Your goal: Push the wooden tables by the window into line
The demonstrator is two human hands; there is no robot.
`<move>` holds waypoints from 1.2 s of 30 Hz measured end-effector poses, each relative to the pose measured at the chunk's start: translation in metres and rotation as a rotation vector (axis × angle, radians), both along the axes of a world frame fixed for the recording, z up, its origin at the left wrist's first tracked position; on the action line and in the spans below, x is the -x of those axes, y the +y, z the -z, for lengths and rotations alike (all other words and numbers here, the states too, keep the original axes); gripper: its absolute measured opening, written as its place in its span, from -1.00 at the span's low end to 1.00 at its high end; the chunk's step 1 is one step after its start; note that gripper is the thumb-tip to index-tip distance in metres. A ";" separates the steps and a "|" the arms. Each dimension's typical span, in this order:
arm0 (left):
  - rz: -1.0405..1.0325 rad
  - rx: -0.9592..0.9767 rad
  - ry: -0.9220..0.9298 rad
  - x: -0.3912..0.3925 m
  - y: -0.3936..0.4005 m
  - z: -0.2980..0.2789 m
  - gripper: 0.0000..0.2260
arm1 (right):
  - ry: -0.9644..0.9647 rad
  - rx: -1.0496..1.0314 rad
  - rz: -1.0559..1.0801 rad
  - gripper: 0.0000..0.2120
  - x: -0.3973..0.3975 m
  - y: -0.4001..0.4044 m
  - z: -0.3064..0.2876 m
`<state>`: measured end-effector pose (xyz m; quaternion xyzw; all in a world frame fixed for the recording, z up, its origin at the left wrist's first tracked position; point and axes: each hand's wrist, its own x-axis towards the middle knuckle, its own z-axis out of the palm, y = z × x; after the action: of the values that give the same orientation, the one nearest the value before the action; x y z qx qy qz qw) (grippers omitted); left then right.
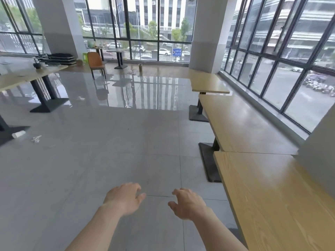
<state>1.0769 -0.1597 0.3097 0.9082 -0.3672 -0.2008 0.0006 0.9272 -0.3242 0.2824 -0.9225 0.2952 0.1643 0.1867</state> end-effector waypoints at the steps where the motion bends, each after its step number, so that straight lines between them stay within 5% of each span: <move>1: 0.009 0.000 0.004 -0.020 -0.016 0.001 -0.56 | 0.001 0.002 0.008 -0.47 -0.019 -0.014 0.001; 15: 0.096 0.053 0.017 -0.378 -0.254 0.003 -0.57 | 0.014 0.067 0.111 -0.47 -0.352 -0.239 -0.016; 36: 0.152 0.038 -0.003 -0.778 -0.695 -0.009 -0.57 | -0.028 0.004 0.172 -0.48 -0.760 -0.671 -0.012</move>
<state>1.8549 -0.8544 0.3185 0.8778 -0.4388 -0.1921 0.0020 1.6874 -0.9955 0.2945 -0.8962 0.3713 0.1343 0.2023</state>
